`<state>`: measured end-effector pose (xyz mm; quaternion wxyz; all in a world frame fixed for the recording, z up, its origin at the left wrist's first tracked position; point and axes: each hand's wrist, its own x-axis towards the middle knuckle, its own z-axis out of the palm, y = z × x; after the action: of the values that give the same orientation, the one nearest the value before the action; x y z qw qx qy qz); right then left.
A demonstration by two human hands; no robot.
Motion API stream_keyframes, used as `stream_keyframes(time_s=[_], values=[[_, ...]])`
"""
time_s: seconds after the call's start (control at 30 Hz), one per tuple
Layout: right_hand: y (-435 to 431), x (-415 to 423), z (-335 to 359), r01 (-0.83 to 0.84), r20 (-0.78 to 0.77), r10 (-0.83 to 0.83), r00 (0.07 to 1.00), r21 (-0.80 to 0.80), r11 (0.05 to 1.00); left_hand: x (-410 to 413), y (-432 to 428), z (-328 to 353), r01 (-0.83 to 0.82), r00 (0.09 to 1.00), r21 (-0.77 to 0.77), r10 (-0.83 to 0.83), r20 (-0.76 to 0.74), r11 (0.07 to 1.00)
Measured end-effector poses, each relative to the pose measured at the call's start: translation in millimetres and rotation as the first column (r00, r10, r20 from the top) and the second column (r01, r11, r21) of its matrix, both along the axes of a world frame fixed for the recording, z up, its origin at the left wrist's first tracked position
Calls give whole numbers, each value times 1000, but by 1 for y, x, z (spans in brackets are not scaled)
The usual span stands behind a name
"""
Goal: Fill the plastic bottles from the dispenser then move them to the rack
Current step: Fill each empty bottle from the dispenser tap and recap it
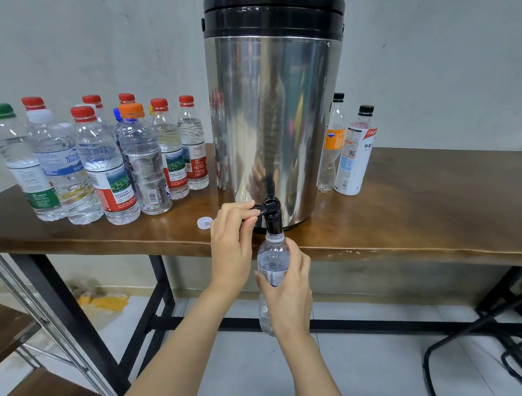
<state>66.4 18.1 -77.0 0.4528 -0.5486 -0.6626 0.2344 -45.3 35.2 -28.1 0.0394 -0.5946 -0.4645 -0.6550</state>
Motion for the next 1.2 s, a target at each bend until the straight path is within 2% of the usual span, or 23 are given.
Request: stream_keyframes(time_s=[1.2], values=[[-1,0,2,-7,-54,6,999,-16,1000,1,0,-2,14,1000,16,-14,17,1000]])
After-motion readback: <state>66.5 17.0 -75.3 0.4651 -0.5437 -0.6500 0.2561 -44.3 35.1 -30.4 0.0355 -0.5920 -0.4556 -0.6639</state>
